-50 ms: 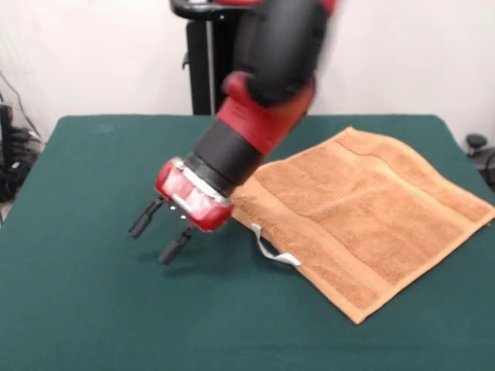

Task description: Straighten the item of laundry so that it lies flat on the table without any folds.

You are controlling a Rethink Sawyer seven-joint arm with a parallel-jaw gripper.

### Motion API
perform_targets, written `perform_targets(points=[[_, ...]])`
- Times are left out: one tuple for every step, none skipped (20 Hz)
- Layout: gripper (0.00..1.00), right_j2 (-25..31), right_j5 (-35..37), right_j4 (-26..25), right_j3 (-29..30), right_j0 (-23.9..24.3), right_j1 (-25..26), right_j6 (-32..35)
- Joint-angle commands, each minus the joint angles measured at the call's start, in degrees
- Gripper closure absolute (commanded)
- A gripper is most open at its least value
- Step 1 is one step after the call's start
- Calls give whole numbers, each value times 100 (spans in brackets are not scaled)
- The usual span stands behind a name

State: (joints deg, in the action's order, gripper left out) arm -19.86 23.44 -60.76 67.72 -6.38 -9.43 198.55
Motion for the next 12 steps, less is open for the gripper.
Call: perform_targets(points=[[0,2914,874,1803,2055,2106,-2067,-3505],[0,3081,1061,1965,2145,2262,-2158,-3695],[0,3167,1225,2090,2213,2349,-2253,-3839],[0,3237,1361,2181,2254,2411,-2326,-3950],[0,3307,1498,2271,2295,2473,-2398,-4062],[0,3386,1665,2379,2332,2530,-2460,-4155],[0,3435,1770,2452,2379,2578,-2526,-4224],[0,3469,1893,2521,2382,2595,-2571,-4283],[0,3477,1951,2555,2406,2604,-2622,-4323],[0,3492,2022,2602,2403,2609,-2634,-4362],[0,3514,2080,2663,2430,2632,-2669,-4395],[0,3525,2146,2706,2411,2636,-2667,-4423]])
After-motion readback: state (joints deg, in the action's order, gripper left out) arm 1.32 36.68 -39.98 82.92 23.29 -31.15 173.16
